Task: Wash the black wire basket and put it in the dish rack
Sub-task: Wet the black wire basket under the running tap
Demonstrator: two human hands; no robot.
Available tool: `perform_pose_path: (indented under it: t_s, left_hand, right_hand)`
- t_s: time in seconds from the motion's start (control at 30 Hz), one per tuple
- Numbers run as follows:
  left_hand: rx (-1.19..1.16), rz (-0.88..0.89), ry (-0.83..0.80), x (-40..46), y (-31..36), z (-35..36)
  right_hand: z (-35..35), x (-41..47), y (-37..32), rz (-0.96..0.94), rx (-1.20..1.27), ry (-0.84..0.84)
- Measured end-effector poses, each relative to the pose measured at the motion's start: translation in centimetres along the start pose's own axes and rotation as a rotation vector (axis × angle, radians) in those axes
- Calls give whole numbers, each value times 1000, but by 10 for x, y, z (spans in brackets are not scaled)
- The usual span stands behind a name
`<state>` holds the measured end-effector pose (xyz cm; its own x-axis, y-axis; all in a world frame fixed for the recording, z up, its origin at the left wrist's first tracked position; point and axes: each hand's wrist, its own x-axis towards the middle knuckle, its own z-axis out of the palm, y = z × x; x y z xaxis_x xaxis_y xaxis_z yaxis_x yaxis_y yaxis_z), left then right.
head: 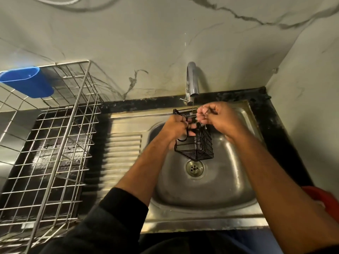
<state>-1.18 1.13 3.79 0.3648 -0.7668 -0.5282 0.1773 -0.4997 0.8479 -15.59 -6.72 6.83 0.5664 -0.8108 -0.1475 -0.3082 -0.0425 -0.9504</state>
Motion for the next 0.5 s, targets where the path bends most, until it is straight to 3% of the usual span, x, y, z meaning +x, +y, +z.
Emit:
perform_pose_path:
  t_s: [0.1, 0.27, 0.37, 0.5]
  left_hand:
    - [-23, -21, -27, -5, 12, 3]
    - [-24, -56, -39, -16, 23, 18]
    - [86, 18, -16, -8, 14, 25]
    - [372, 120, 57, -2, 3, 23]
  right_hand:
    - [-10, -8, 5, 18, 15, 16]
    - [-21, -3, 18, 25, 28, 196]
    - [-20, 4, 31, -14, -211, 193]
    - [-11, 10, 39, -74, -232, 82]
